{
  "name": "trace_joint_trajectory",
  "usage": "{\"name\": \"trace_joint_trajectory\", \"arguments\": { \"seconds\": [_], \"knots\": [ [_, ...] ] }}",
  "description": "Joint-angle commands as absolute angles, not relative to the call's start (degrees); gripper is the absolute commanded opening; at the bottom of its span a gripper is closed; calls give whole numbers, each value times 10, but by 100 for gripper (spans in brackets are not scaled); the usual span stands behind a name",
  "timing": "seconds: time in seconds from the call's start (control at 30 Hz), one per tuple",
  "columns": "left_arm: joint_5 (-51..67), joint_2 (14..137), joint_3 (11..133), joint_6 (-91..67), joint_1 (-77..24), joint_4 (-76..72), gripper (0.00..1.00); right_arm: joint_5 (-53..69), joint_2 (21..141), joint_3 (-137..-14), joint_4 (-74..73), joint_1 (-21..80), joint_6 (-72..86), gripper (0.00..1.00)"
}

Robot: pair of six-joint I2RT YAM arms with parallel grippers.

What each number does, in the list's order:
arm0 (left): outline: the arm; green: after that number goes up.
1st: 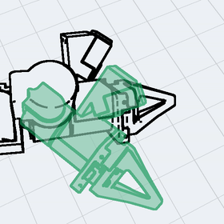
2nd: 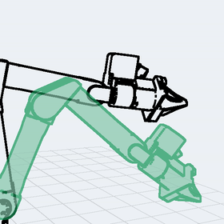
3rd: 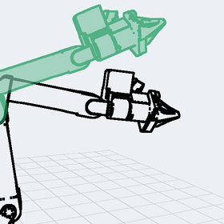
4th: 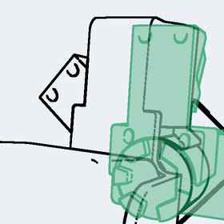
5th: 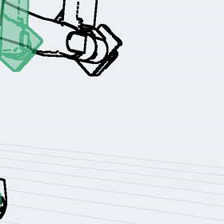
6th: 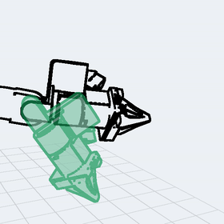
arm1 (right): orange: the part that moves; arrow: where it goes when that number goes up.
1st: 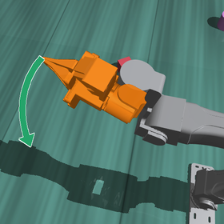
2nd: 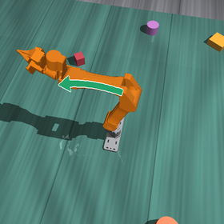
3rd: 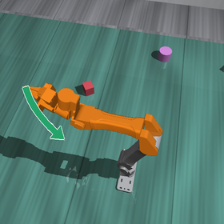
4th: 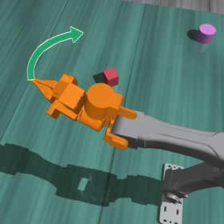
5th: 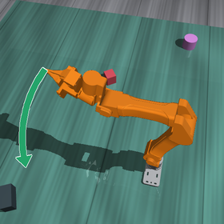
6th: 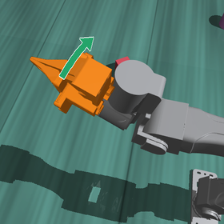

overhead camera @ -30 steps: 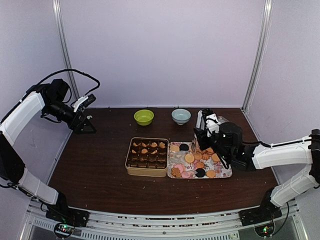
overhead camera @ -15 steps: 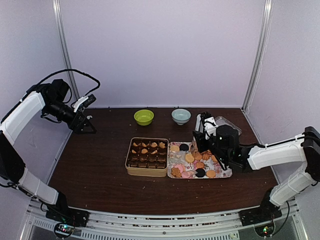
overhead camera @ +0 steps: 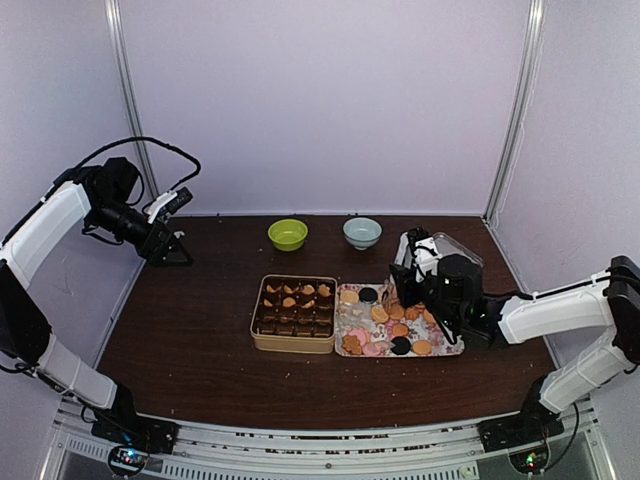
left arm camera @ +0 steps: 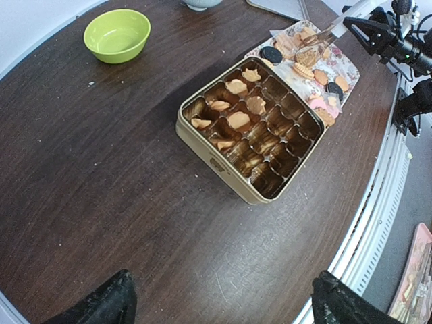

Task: Pack the cookies
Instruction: Pick up the fake cookies from the plate.

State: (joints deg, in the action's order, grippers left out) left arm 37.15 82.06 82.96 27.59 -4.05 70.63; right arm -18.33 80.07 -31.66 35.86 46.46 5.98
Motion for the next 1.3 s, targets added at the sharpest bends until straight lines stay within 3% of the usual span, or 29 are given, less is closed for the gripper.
{"name": "trace_joint_trajectory", "arguments": {
  "seconds": [0.0, 0.33, 0.87, 1.27],
  "knots": [
    [386, 826, 846, 284, -39, 708, 93, -199, 780, -301, 354, 460, 63, 41],
    [388, 827, 847, 285, -40, 709, 92, -196, 753, -308, 339, 454, 67, 41],
    [379, 823, 851, 291, -40, 717, 92, -144, 814, -322, 360, 453, 98, 41],
    [383, 822, 851, 293, -40, 718, 91, -151, 810, -330, 340, 495, 77, 40]
  ]
}}
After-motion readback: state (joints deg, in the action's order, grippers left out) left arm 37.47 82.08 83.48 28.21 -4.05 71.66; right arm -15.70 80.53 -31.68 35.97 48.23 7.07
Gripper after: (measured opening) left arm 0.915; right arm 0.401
